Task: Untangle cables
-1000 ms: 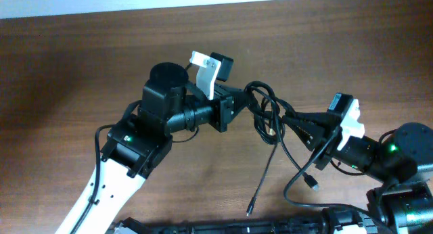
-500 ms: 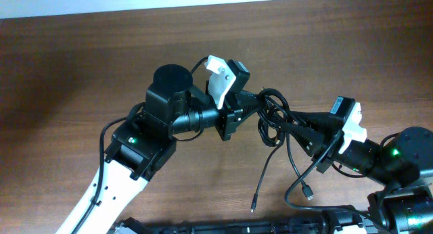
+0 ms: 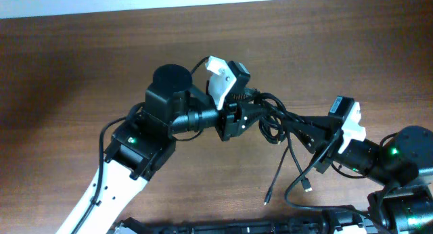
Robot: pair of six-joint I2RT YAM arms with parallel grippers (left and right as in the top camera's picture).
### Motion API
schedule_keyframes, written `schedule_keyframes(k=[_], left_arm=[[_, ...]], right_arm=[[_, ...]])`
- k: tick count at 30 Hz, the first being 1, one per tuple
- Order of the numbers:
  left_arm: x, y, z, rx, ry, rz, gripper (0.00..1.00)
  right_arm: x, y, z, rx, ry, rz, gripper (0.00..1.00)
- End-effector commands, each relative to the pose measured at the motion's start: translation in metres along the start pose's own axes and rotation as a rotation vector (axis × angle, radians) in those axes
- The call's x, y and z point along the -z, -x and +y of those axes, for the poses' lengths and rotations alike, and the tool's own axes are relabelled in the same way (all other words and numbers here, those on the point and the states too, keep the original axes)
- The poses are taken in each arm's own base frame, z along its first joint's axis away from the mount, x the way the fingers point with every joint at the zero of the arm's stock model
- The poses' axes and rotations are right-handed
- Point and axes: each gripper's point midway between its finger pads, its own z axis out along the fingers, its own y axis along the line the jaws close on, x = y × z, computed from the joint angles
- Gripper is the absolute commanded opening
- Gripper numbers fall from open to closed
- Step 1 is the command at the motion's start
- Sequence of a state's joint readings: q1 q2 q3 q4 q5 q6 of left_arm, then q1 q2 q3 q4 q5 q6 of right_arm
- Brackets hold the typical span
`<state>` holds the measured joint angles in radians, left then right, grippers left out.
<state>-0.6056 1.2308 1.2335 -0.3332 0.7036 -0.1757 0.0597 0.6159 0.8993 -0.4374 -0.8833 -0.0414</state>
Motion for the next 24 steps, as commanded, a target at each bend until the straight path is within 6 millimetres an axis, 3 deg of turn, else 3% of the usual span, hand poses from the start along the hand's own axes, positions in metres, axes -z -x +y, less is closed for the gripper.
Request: schedule_keyframes(k=[1,4,7,9,12,15,21,24], left_arm=[[0.012,0.007,0.006,0.001,-0.017,-0.021,0.49],[0.024,0.013,0.027,0.127,0.04,-0.049,0.49],[0.031,0.016,0.039,0.197,0.068,-0.065,0.59],[0.029,0.014,0.029,0.194,0.02,-0.051,0.61],[0.026,0.013,0.021,0.189,-0.007,-0.041,0.59],[0.021,0.01,0.01,0.162,-0.044,-0.025,0.51],[0.012,0.003,-0.017,0.084,-0.138,0.009,0.53],[0.016,0.0,-0.039,0.045,-0.27,0.03,0.53]], right_arm=[[0.002,0.004,-0.003,0.012,-0.029,-0.006,0.04],[0.002,0.001,-0.002,0.009,-0.028,0.004,0.04],[0.002,0.001,-0.001,0.011,-0.019,0.004,0.04],[0.002,0.001,0.004,0.026,0.01,0.002,0.04],[0.004,0.002,0.029,0.133,0.154,-0.015,0.04],[0.004,0.002,0.03,0.138,0.163,-0.016,0.04],[0.005,0.003,0.031,0.142,0.169,-0.019,0.04],[0.005,0.003,0.031,0.142,0.169,-0.019,0.04]])
